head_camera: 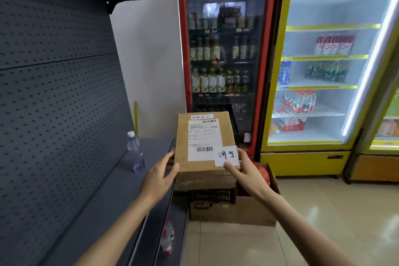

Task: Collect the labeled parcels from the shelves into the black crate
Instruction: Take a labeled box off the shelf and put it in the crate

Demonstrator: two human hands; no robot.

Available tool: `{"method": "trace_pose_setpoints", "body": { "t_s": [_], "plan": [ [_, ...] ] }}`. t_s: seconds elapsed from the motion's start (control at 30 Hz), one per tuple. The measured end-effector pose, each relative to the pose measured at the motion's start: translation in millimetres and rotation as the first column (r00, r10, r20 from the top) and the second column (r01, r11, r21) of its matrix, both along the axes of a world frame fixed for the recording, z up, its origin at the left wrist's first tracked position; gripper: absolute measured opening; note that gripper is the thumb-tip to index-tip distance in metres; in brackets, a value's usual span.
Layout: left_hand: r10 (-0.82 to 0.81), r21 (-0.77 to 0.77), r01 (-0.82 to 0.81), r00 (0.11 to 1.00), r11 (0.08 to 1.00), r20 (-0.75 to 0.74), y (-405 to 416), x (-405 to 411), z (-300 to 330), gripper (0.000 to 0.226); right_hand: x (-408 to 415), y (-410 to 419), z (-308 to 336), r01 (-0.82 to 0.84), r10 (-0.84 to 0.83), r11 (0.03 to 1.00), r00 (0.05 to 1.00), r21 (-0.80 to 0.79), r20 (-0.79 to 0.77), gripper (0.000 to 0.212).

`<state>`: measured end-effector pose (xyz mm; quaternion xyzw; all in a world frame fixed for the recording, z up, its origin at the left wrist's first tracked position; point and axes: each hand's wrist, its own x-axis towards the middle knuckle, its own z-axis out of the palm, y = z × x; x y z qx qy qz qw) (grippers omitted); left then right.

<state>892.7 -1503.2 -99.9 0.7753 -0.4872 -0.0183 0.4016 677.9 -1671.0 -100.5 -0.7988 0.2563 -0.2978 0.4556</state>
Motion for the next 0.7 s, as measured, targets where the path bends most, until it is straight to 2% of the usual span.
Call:
{"method": "trace_pose_setpoints", "body": {
  "t_s": [0.1, 0.2, 0.3, 0.47, 0.6, 0.7],
  "plan": [
    [-0.073, 0.013, 0.073, 0.997, 0.997, -0.004, -62, 54, 6, 0.076, 41, -55, 3, -0.025, 0.024, 0.999, 0.999, -0.022, -0.026, 0.075],
    [-0.129, 0.009, 0.13, 0.991, 0.992, -0.014, -122, 97, 6, 0.07, 76, -108, 1, -0.034, 0.035, 0.999, 0.999, 0.021, -0.036, 0.09],
    [-0.144, 0.018, 0.145, 0.989, 0.989, -0.039, -176, 124, 0, 0.063, 106, -157, -8, -0.029, 0.026, 0.999, 0.997, -0.031, -0.073, 0.099],
    [-0.117, 0.01, 0.117, 0.993, 0.993, -0.019, -270, 174, -16, 0.054, 167, -254, -22, -0.025, 0.005, 0.987, 0.992, -0.158, -0.124, 0.101],
    [-0.067, -0.001, 0.067, 0.996, 0.998, -0.065, -349, 222, -26, 0.054, 224, -342, -28, -0.032, -0.023, 0.965, 0.979, -0.262, -0.202, 0.106],
    [-0.013, 0.011, 0.014, 0.997, 1.0, -0.07, -400, 255, -30, 0.054, 263, -399, -33, -0.082, 0.007, 0.951, 0.969, -0.298, -0.245, 0.089]
  ]
}}
